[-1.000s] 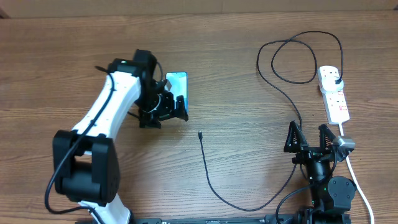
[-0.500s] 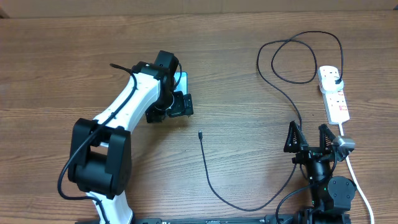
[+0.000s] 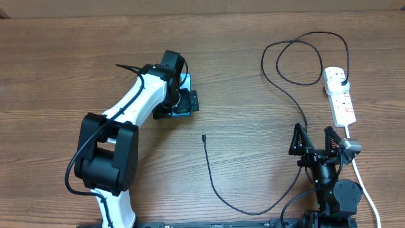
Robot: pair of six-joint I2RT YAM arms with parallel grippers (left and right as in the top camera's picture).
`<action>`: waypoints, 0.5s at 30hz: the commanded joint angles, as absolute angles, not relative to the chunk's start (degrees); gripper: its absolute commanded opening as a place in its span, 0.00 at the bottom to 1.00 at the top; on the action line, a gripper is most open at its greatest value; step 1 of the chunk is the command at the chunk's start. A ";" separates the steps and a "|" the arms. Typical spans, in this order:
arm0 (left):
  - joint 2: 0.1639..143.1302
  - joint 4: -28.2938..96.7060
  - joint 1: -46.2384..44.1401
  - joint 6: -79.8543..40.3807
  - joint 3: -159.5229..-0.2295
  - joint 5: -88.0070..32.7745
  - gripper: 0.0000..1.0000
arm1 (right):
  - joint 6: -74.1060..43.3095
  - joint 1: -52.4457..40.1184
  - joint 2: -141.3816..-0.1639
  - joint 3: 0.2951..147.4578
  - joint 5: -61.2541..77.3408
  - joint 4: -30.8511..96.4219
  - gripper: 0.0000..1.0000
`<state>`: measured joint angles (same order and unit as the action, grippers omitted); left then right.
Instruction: Plug charger to phone and switch on socket
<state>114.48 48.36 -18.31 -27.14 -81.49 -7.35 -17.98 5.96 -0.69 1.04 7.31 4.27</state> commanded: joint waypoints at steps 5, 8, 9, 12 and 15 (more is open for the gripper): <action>115.61 46.02 -18.81 -28.32 -82.61 -5.23 0.99 | -17.91 5.69 -0.16 0.45 7.62 4.03 1.00; 115.68 46.30 -18.81 -28.10 -82.61 -3.07 1.00 | -17.91 5.69 -0.16 0.45 7.62 4.03 1.00; 115.77 46.48 -18.83 -28.10 -82.61 -2.37 1.00 | -17.91 5.69 -0.16 0.45 7.62 4.03 1.00; 115.87 46.15 -18.83 -27.90 -82.61 -1.91 0.99 | -17.91 5.69 -0.16 0.45 7.62 4.03 1.00; 115.87 45.69 -18.83 -27.88 -82.61 -1.89 1.00 | -17.91 5.69 -0.16 0.45 7.62 4.03 1.00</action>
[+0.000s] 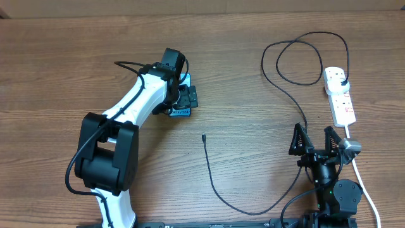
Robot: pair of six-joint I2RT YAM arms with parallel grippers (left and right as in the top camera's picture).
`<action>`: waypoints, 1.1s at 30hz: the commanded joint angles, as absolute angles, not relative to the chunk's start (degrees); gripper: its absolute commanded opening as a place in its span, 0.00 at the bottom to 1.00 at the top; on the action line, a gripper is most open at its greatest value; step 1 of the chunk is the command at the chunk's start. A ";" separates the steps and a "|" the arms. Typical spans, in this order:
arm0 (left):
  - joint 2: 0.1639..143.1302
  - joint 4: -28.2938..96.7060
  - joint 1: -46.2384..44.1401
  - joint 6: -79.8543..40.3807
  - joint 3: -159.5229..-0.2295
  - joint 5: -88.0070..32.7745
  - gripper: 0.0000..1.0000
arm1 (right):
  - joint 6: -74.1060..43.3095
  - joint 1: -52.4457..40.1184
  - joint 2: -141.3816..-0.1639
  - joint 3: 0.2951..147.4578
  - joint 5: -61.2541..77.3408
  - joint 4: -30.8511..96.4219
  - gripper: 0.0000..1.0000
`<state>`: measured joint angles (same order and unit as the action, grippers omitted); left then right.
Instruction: Plug charger to phone and switch on socket
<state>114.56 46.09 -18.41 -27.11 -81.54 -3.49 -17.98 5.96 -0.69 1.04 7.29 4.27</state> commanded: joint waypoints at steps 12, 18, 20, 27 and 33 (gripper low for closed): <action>115.96 44.34 -18.83 -27.88 -82.59 0.60 1.00 | -17.91 5.69 -0.16 0.45 7.62 4.03 1.00; 115.96 43.90 -18.83 -27.90 -82.21 0.58 1.00 | -17.91 5.69 -0.16 0.45 7.62 4.03 1.00; 115.96 43.46 -18.83 -27.90 -81.95 0.58 0.99 | -17.91 5.69 -0.16 0.45 7.62 4.03 1.00; 115.98 42.65 -18.83 -27.92 -81.69 0.58 1.00 | -17.91 5.69 -0.16 0.45 7.62 4.03 1.00; 115.98 41.65 -18.83 -27.92 -81.14 0.60 1.00 | -17.91 5.69 -0.16 0.45 7.62 4.03 1.00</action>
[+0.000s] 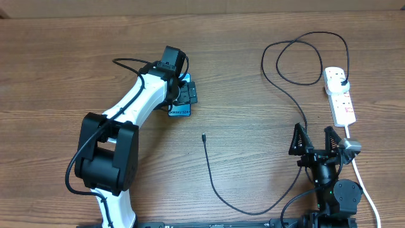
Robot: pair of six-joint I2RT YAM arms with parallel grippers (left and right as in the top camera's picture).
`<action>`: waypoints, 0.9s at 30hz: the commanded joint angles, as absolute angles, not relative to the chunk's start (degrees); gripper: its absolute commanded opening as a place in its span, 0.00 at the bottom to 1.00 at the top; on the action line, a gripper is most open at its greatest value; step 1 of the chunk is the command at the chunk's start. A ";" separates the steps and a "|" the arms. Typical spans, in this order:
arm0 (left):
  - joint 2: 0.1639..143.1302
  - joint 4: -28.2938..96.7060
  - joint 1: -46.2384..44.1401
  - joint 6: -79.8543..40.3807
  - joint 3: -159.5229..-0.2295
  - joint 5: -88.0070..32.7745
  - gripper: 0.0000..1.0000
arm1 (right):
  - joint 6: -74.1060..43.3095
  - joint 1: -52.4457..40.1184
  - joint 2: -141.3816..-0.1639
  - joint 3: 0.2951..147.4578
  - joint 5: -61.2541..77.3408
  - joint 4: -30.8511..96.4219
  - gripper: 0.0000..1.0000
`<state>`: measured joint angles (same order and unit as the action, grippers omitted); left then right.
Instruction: Plug charger to phone and switch on socket
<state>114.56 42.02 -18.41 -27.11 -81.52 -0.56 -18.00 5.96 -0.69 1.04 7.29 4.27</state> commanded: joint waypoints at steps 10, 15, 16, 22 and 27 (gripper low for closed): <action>115.98 36.71 -18.83 -28.80 -77.95 0.58 1.00 | -17.91 5.69 -0.16 0.45 7.62 4.03 1.00; 115.98 36.77 -18.83 -28.77 -77.93 0.58 0.99 | -17.91 5.69 -0.16 0.45 7.62 4.03 1.00; 115.98 36.80 -18.83 -28.77 -77.95 0.56 0.99 | -17.91 5.69 -0.16 0.45 7.62 4.03 1.00; 115.98 34.68 -18.83 -28.75 -77.93 0.58 0.99 | -17.91 5.69 -0.16 0.45 7.62 4.03 1.00; 115.98 32.51 -18.76 -28.71 -77.93 0.73 0.99 | -17.91 5.69 -0.16 0.45 7.62 4.03 1.00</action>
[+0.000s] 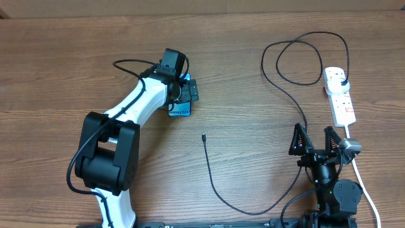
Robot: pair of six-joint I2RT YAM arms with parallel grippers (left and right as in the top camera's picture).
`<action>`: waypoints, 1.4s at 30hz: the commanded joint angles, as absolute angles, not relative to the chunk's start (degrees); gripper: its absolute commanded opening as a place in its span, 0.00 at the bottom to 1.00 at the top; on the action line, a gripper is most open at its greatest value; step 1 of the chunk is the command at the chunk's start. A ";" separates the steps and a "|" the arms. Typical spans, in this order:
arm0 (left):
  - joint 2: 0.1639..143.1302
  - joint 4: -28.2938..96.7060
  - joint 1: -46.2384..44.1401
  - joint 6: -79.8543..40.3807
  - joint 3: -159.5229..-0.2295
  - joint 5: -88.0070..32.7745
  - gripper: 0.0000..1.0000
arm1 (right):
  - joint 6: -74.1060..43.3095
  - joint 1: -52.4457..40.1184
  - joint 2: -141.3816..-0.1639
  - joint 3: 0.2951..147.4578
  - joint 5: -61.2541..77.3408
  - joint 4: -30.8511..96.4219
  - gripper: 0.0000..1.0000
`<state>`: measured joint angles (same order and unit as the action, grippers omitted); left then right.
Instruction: Plug charger to phone and switch on socket
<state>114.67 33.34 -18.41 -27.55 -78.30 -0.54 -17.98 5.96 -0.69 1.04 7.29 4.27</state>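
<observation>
The blue phone (180, 111) lies on the table left of centre, its near end with a white label showing. My left gripper (185, 94) sits over the phone's far part and hides it; how the jaws stand does not show. The black charger cable's free plug (203, 137) lies loose on the wood a little to the phone's near right. The white socket strip (340, 95) lies at the far right with the charger's plug in its far end. My right gripper (314, 140) rests open and empty near the front edge, below the strip.
The black cable (221, 193) curves from the plug toward the front, then runs up past the right arm and loops (304, 57) beside the socket strip. A white lead (364, 187) runs from the strip to the front edge.
My left gripper has shifted very slightly farther from the front over the phone. The phone, cable, socket strip and right arm are where they were.
At first my left gripper covered nearly all of the phone. Half a second later it stood farther back, with the phone's labelled near end showing. Since then it has only crept back a little more. The cable plug and my right arm have stayed put.
</observation>
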 commanded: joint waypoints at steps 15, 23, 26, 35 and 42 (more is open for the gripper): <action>117.36 30.00 -19.25 -28.73 -77.03 5.72 1.00 | -17.91 5.69 -0.16 0.45 7.62 4.03 1.00; 121.58 29.26 -19.20 -28.75 -76.90 2.70 0.99 | -17.91 5.69 -0.16 0.45 7.62 4.03 1.00; 121.62 29.26 -19.20 -28.75 -76.90 1.74 0.99 | -17.91 5.69 -0.16 0.45 7.62 4.03 1.00; 121.62 30.87 -19.20 -28.75 -76.90 -1.15 1.00 | -17.91 5.69 -0.16 0.45 7.62 4.03 1.00; 121.62 31.70 -19.22 -28.77 -76.90 -1.58 1.00 | -17.91 5.69 -0.16 0.45 7.62 4.03 1.00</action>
